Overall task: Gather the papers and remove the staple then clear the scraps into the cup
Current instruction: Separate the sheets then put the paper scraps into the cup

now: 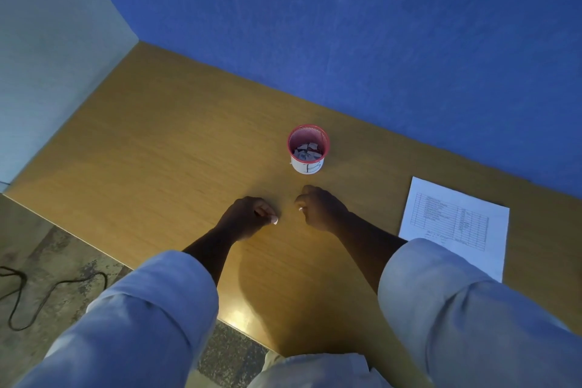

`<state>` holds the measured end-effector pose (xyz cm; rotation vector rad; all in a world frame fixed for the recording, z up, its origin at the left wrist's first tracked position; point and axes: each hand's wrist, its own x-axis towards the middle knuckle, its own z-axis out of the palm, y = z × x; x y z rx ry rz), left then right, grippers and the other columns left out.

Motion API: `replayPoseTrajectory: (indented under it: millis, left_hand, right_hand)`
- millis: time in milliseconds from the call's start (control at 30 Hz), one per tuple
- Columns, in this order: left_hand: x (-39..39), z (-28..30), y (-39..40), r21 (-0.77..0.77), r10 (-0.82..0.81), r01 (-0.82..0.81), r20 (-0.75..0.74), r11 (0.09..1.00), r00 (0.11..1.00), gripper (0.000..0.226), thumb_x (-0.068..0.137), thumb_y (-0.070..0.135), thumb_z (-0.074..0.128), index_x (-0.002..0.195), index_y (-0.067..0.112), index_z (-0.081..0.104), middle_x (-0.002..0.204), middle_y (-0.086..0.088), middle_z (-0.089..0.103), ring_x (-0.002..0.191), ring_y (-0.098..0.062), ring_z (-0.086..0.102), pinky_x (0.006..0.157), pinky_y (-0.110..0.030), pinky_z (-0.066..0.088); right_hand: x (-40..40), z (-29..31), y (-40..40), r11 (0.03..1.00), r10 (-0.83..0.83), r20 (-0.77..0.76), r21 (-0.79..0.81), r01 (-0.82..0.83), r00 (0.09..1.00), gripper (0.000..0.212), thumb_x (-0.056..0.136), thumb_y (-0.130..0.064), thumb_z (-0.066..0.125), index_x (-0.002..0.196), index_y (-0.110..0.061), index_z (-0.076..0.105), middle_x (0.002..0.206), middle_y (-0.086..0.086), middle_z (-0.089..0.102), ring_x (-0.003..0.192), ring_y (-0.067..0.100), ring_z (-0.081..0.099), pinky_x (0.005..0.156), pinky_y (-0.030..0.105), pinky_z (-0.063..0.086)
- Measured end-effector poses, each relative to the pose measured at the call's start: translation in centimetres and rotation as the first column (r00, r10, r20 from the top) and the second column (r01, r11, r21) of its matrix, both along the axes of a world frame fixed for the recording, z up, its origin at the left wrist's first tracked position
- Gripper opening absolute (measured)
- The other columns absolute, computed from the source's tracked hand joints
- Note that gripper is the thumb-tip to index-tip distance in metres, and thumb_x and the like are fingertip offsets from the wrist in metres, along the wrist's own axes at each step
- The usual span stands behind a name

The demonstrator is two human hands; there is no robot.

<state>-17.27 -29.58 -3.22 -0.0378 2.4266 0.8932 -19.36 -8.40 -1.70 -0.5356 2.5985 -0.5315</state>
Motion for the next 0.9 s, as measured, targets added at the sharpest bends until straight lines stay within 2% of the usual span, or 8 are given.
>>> replayPoseTrajectory:
  millis: [133,200,300,400,533,633,733,900]
  left_hand:
    - [-0.6,0.6,0.3,0.046,0.049,-0.046,-0.068,0.998,0.997,0.01,0.083,0.032,0.077,0.09,0.027,0.072,0.086,0.017,0.07,0.083,0.001,0.066,0.08,-0.028,0.056]
    - [-1.2,1.2,0.5,0.084,0.086,-0.076,-0.117,0.994,0.989,0.012,0.085,0.03,0.076,0.094,0.025,0.073,0.086,0.017,0.07,0.084,0.001,0.066,0.079,-0.029,0.058]
    - [-2.5,2.4,1.0,0.172,0.173,-0.141,-0.194,0.975,0.965,0.009,0.086,0.024,0.075,0.095,0.021,0.075,0.089,0.014,0.073,0.087,-0.002,0.069,0.08,-0.032,0.06]
    - [-3.9,3.9,1.8,0.293,0.323,-0.255,-0.21,0.921,0.923,0.013,0.086,0.023,0.075,0.096,0.015,0.076,0.094,0.005,0.076,0.091,-0.008,0.071,0.082,-0.031,0.059]
    - [-5.7,5.8,3.1,0.36,0.398,-0.29,-0.273,0.887,0.876,0.02,0.085,0.026,0.076,0.099,0.012,0.077,0.094,0.001,0.076,0.089,-0.01,0.07,0.077,-0.027,0.056]
    - [-7.0,6.9,3.9,0.345,0.372,-0.247,-0.365,0.905,0.853,0.021,0.087,0.027,0.075,0.101,0.012,0.077,0.095,0.001,0.076,0.089,-0.01,0.07,0.076,-0.027,0.057]
    - [-8.2,7.6,4.7,0.289,0.313,-0.198,-0.439,0.937,0.842,0.024,0.087,0.033,0.074,0.101,0.014,0.077,0.095,0.004,0.076,0.087,-0.007,0.07,0.073,-0.025,0.058]
    - [-9.2,8.1,6.2,0.176,0.221,-0.153,-0.496,0.973,0.84,0.026,0.083,0.039,0.076,0.1,0.019,0.077,0.094,0.008,0.075,0.081,-0.004,0.069,0.062,-0.019,0.054]
  right_hand:
    - [-0.1,1.2,0.2,0.99,0.054,-0.103,-0.126,-0.067,0.993,0.022,0.085,-0.008,0.067,0.106,-0.008,0.07,0.105,0.007,0.063,0.083,0.022,0.064,0.069,0.029,0.056]
    - [-0.3,2.1,0.3,0.976,0.072,-0.184,-0.188,-0.107,0.98,0.014,0.084,-0.009,0.067,0.097,-0.007,0.07,0.095,0.007,0.064,0.075,0.023,0.063,0.06,0.029,0.052]
    - [-0.9,3.3,0.4,0.956,0.061,-0.313,-0.255,-0.146,0.948,0.01,0.086,-0.012,0.064,0.093,-0.006,0.069,0.088,0.008,0.066,0.067,0.022,0.061,0.055,0.028,0.047]
    - [-1.6,4.1,0.6,0.95,-0.013,-0.439,-0.287,-0.126,0.898,0.015,0.09,-0.017,0.061,0.097,-0.007,0.068,0.093,0.006,0.066,0.071,0.019,0.062,0.057,0.034,0.053]
    - [-2.9,5.1,1.1,0.911,-0.233,-0.498,-0.413,0.008,0.835,0.014,0.089,-0.018,0.064,0.1,-0.009,0.067,0.105,0.005,0.062,0.089,0.019,0.063,0.062,0.027,0.054]
    - [-4.1,5.6,1.8,0.892,-0.372,-0.486,-0.421,0.161,0.791,0.013,0.089,-0.019,0.065,0.099,-0.012,0.068,0.112,0.006,0.061,0.1,0.02,0.061,0.067,0.02,0.047]
    - [-4.9,5.8,2.6,0.871,-0.453,-0.44,-0.403,0.28,0.776,0.015,0.092,-0.024,0.062,0.099,-0.013,0.069,0.107,0.006,0.063,0.095,0.018,0.062,0.064,0.018,0.043]
    - [-5.4,5.9,2.9,0.876,-0.458,-0.427,-0.368,0.312,0.78,0.019,0.093,-0.026,0.06,0.104,-0.014,0.069,0.107,0.005,0.064,0.095,0.018,0.063,0.067,0.023,0.053]
